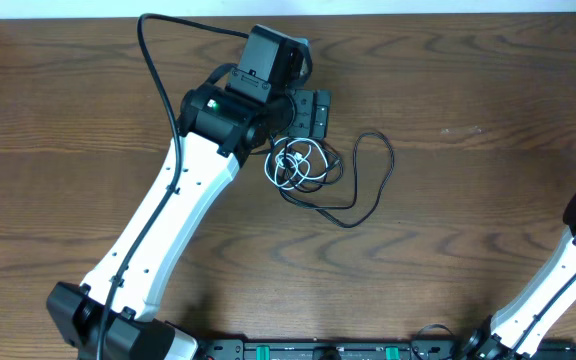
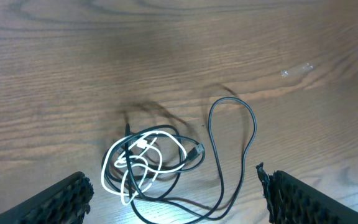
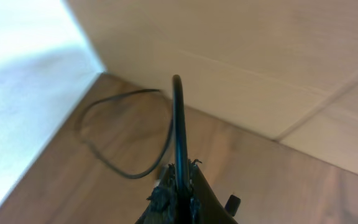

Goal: Untangle cables

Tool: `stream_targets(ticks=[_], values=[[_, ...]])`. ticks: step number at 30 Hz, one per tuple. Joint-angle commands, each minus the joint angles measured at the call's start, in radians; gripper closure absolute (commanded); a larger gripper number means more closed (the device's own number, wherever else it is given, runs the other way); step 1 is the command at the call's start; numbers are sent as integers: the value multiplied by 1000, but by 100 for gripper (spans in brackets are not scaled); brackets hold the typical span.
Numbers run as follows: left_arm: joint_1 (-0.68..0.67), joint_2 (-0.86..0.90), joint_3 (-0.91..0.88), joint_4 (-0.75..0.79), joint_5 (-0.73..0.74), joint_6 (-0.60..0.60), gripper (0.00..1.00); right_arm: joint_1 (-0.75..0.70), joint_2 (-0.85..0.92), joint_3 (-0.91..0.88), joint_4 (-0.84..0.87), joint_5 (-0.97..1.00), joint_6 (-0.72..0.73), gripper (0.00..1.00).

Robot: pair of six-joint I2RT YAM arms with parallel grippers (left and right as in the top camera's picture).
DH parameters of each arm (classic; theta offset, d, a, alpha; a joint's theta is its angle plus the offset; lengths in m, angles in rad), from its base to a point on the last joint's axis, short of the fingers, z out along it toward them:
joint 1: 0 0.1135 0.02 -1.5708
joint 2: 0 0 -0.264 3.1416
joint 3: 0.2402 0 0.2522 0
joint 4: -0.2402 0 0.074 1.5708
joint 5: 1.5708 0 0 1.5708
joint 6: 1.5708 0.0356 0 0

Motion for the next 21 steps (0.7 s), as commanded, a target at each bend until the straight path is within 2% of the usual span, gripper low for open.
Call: stream_targets(ticks=[1,9,11,12,13,15,16,17,21], values=[[0,22,3,9,-10,13,9,-2,7,-81,-1,189,35,98],[0,31,3,21,-9,13,9,-29,84,-274,-10,232,81,99],[0,31,3,22,-10,13,9,-45,102,-278,-21,178,83,94],[0,31,3,22,-9,13,9,-54,106,-278,-23,132,81,84],[0,31,3,22,-9,13,9,-63,106,-278,-19,66,62,64],[0,32,3,23,-9,13,9,-80,103,-276,-2,-72,-4,18],[0,32,3,22,-9,13,9,-89,100,-274,2,-133,-34,3],[0,32,3,22,-9,13,9,-96,95,-266,2,-193,-63,1],[0,32,3,21,-9,13,9,-108,69,-221,-23,-376,-134,1]])
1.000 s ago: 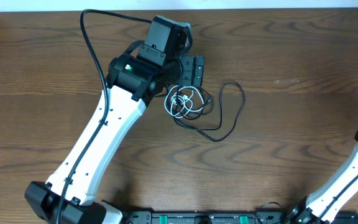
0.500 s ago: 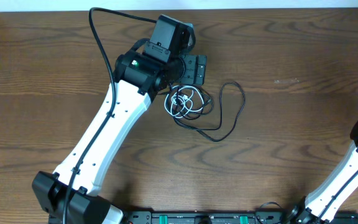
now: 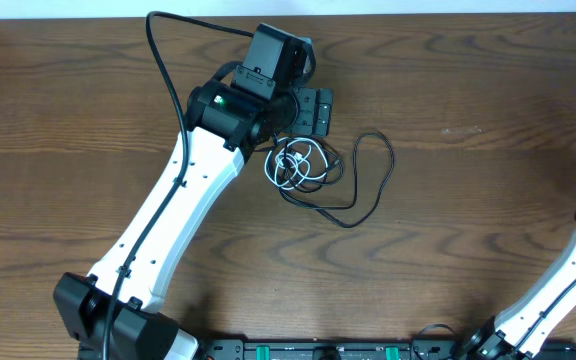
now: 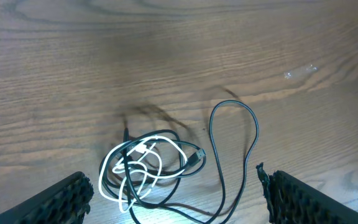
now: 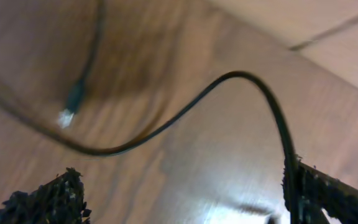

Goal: Untangle cables

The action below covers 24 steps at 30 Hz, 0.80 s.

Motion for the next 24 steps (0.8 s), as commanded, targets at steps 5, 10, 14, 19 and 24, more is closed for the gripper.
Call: stream_targets(ticks=[5,10,14,19,24], values=[[0,6,3,1,-9,13,9,6,-133,127,-55,-420,-161,1],[0,6,3,3,-10,14,9,30,-261,158,-71,-468,-191,1],[0,6,3,9,-10,26,9,37,-355,158,-68,-409,-190,1],[0,6,3,8,-10,57,9,39,-406,158,-108,-421,-190,1],[11,-13,10,8,-10,93,9,57,-412,158,-224,-589,-209,4]])
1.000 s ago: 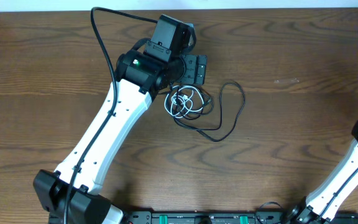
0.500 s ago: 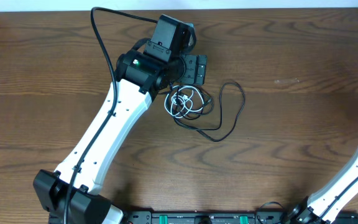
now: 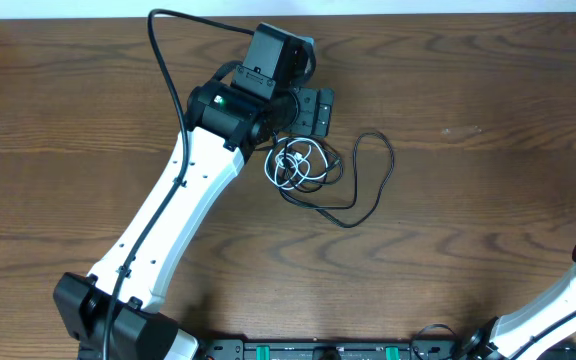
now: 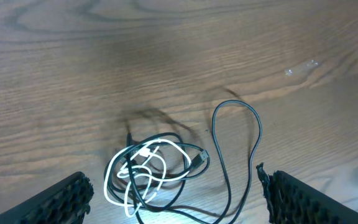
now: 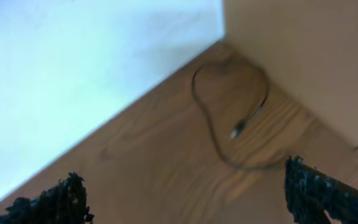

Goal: Untangle cables

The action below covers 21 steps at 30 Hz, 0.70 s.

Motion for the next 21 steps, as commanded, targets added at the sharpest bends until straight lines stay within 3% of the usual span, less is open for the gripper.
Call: stream_targets(ticks=[1,9,16,21], values=[[15,-24,12,0,-10,40,9,24,30,-7,-68,-146,-41,5],[84,-155,13,-51,-11,32,10,168,30,-8,-301,-272,-114,14],[170,-178,13,-196,-127,-154,15,398,31,-34,-396,-267,-132,17],[284,-174,13,-270,-140,-198,16,566,31,-119,-381,-257,-126,18]])
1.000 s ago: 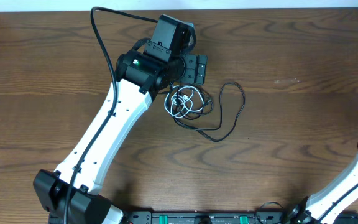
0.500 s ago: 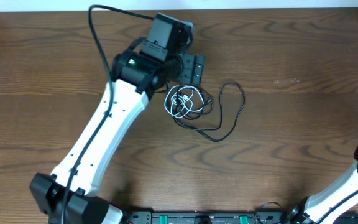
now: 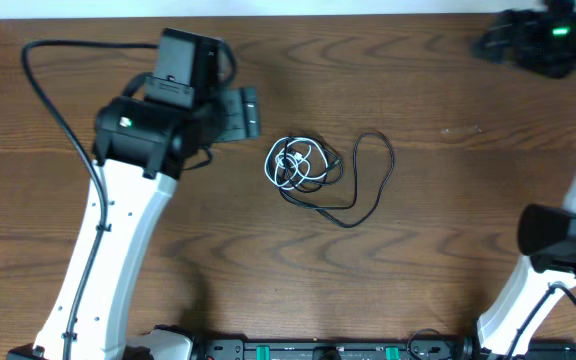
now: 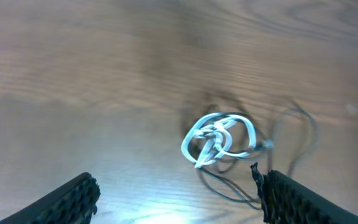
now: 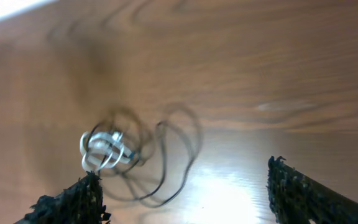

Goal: Untangle cables

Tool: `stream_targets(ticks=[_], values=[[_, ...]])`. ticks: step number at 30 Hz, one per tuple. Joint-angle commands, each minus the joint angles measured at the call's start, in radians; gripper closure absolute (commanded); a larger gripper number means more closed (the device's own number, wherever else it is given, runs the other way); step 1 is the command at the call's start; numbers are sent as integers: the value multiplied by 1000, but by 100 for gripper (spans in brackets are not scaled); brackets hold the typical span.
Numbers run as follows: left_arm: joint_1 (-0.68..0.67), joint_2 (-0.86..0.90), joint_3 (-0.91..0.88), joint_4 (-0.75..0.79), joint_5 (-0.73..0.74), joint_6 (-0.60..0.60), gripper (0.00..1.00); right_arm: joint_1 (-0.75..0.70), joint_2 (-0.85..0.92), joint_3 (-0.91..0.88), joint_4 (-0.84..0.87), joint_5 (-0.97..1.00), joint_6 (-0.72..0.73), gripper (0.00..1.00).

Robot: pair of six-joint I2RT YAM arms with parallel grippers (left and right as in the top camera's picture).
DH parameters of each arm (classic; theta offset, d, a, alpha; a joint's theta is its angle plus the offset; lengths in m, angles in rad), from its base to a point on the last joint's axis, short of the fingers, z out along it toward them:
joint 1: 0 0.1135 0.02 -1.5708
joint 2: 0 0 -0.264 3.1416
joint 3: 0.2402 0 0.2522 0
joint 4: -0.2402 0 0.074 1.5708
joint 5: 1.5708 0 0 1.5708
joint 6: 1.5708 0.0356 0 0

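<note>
A white cable [image 3: 290,162] lies coiled in a tangle with a thin black cable [image 3: 373,185] in the middle of the wooden table [image 3: 448,250]. My left gripper [image 3: 238,113] hangs open to the left of the tangle. In the left wrist view the white coil [image 4: 219,138] lies ahead between the spread fingers [image 4: 64,200], apart from them. My right gripper [image 3: 496,42] is open at the far right back edge. Its wrist view shows the white coil [image 5: 103,148] and the black loop [image 5: 182,152] at a distance.
The white left arm [image 3: 108,260] runs from the front left up to its gripper. The right arm [image 3: 558,240] stands along the right edge. The table's back edge meets a pale wall [image 3: 368,6].
My left gripper has moved left, away from the spot just behind the tangle. My right gripper has come over the table's back right corner and now faces the tangle. The cables have not moved.
At first my left gripper hovered open behind the tangle while a black cable rose from my right gripper's closed fingers off the right edge. Then the right fingers stood apart and that cable lay loose by a wall. Now both grippers are open and apart from the tangle.
</note>
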Motion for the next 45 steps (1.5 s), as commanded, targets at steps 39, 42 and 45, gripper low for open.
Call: stream_targets(ticks=[39,42,45], values=[[310,32,-32,-49,-11,-54,17,787,3,-932,937,187,524,71],[310,32,-35,-50,1,-53,17,794,3,-956,963,212,535,79],[310,33,-35,-48,44,-53,17,791,3,-956,964,213,534,96]])
